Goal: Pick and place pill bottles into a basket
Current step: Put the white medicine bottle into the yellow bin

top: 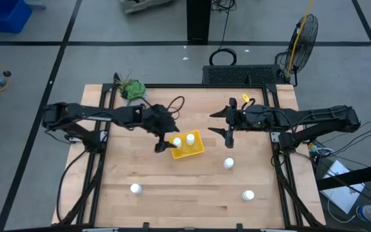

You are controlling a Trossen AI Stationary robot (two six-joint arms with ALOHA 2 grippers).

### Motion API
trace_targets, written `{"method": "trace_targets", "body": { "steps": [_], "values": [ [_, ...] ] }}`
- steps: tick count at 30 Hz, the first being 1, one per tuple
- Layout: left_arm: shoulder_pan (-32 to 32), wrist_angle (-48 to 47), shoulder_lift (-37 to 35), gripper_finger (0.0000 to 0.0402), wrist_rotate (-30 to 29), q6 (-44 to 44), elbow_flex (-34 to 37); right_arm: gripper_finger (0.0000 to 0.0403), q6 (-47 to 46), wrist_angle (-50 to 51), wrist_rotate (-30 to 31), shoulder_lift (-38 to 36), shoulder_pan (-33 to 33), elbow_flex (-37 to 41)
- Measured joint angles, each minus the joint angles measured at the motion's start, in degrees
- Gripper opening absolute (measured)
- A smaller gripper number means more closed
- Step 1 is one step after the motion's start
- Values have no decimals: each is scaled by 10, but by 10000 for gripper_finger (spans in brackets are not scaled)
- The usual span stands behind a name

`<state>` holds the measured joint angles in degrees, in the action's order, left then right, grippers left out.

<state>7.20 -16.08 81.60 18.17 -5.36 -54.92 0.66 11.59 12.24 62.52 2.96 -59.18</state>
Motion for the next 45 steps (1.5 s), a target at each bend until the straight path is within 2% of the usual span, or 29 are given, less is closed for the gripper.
{"method": "trace_targets", "body": {
  "steps": [6, 8, 14, 18, 26, 32, 35, 40, 45],
  "values": [
    [-60, -161, -92, 359, 32, 32, 1, 233, 7, -4, 1, 0, 0, 0],
    [-89, -189, -112, 351, 32, 52, 1, 233, 9, -7, 1, 0, 0, 0],
    [-177, -294, -137, 327, -31, 191, 0, 233, 10, -26, 2, 0, 0, 0],
    [-238, -350, -127, 314, -43, 276, 1, 233, 10, -44, 2, 0, 0, 0],
    [-327, -335, -104, 311, -42, 378, 1, 233, 1, -63, 2, 0, 0, 0],
    [-383, -337, -78, 303, -67, 434, 1, 233, 1, -66, 2, 0, 0, 0],
    [-395, -334, -45, 301, -67, 440, 0, 233, 2, -66, 2, 0, 0, 0],
    [-400, -344, 9, 302, -35, 434, 1, 233, 2, -67, 1, 0, 0, 0],
    [-400, -340, 35, 294, -32, 432, 2, 233, 1, -67, 0, 0, 0, 0]
  ]
}}
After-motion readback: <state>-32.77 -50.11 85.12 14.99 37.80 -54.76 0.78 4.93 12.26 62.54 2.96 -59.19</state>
